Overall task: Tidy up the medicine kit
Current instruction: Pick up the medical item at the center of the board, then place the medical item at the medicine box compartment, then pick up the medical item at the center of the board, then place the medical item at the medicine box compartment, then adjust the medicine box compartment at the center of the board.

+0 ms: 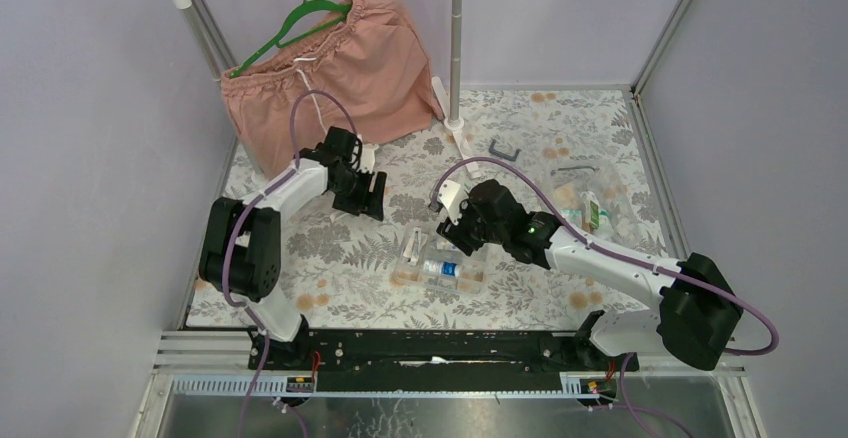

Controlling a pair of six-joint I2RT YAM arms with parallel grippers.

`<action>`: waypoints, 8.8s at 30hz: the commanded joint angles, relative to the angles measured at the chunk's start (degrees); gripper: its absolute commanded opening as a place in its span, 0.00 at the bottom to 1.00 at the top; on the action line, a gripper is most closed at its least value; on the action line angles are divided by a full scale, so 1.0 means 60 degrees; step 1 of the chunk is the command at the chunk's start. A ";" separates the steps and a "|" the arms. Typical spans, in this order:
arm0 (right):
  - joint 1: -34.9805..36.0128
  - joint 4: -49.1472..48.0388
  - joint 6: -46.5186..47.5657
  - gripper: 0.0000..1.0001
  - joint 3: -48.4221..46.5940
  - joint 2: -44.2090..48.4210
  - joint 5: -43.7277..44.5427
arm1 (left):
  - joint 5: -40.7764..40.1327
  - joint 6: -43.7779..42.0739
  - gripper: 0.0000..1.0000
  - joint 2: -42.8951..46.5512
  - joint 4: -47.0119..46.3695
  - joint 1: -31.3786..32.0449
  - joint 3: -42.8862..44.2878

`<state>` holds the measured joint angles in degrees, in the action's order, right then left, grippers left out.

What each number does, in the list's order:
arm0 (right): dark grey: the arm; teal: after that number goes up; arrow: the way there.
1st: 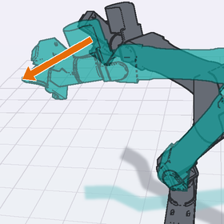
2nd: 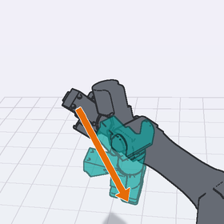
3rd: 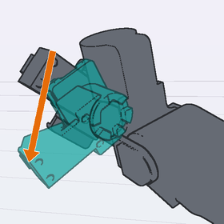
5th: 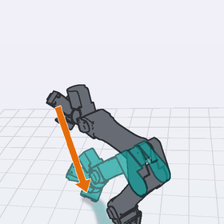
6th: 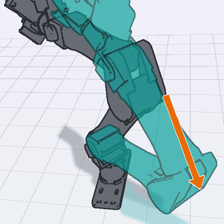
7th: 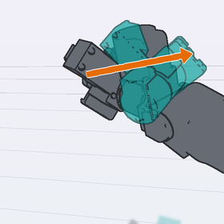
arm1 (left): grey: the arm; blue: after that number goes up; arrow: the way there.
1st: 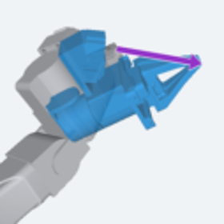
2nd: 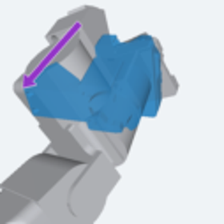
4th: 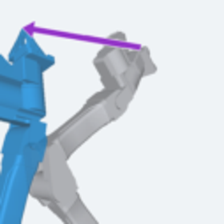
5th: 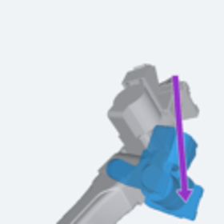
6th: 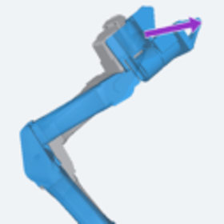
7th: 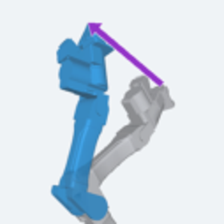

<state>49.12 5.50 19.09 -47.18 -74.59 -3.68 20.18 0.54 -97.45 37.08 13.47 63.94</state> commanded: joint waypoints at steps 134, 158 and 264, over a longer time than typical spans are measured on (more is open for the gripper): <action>-0.2167 0.2443 -0.6331 0.73 -0.4385 -0.3137 0.1945 | -0.2181 0.2945 0.79 0.5077 -0.3902 -0.0087 -0.1920; -0.2006 0.3684 -0.5685 0.61 -0.7416 -0.7568 0.2589 | -0.3471 0.2387 0.79 0.5586 -0.3439 -0.0093 -0.2067; -0.0231 0.5202 -0.7965 0.50 -0.1846 -0.0929 0.3787 | -0.3152 0.2811 0.80 0.5180 -0.3895 -0.0094 -0.2570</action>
<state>52.14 33.98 -28.38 -58.87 -82.61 15.66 1.06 17.12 -66.63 16.21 13.32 49.23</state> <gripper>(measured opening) 0.502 0.795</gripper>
